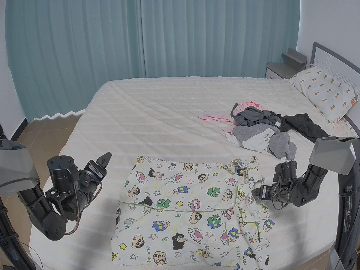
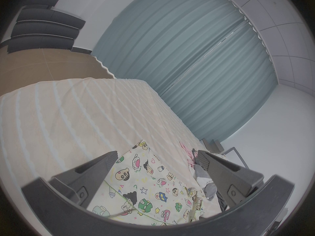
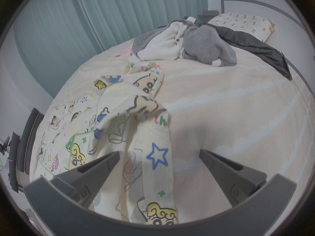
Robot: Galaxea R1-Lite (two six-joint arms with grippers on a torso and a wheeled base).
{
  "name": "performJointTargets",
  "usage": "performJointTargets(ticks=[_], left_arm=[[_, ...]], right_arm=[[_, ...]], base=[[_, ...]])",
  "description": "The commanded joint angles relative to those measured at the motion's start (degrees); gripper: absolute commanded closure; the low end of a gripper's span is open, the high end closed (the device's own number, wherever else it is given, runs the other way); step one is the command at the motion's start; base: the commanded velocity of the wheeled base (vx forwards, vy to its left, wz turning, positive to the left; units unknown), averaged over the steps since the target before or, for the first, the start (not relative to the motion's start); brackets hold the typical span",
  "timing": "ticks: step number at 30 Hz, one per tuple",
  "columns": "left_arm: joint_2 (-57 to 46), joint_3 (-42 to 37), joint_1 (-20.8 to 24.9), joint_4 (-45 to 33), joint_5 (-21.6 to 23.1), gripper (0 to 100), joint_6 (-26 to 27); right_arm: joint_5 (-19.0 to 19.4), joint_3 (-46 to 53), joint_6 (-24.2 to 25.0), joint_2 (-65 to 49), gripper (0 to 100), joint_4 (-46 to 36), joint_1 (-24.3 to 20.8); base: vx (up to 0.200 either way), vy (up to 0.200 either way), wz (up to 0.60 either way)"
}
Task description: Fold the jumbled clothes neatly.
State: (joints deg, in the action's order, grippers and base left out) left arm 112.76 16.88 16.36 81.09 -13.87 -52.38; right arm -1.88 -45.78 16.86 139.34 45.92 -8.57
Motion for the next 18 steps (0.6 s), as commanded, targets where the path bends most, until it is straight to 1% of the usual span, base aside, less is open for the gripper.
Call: performJointTargets(ticks=[1, 9, 10, 18], left_arm=[[0.09, -0.01, -0.01, 0.03, -0.19, 0, -0.09], [0.09, -0.01, -0.01, 0.03, -0.19, 0, 0.0], [0.09, -0.01, 0.08, 0.12, -0.28, 0, 0.0], [0.09, -0.01, 0.08, 0.12, -0.54, 0, 0.0]], right_arm=[[-0.06, -0.81, 0.02, 0.85, 0, -0.48, -0.66], [0.12, -1.25, 0.02, 1.73, 0, -0.48, -0.66], [0.12, -1.42, 0.02, 1.9, 100, -0.48, -0.75], [0.03, -0.63, 0.28, 0.76, 100, -0.22, -1.01]], base=[[0.0, 0.0, 0.0], [0.0, 0.0, 0.0], [0.0, 0.0, 0.0], [0.0, 0.0, 0.0]])
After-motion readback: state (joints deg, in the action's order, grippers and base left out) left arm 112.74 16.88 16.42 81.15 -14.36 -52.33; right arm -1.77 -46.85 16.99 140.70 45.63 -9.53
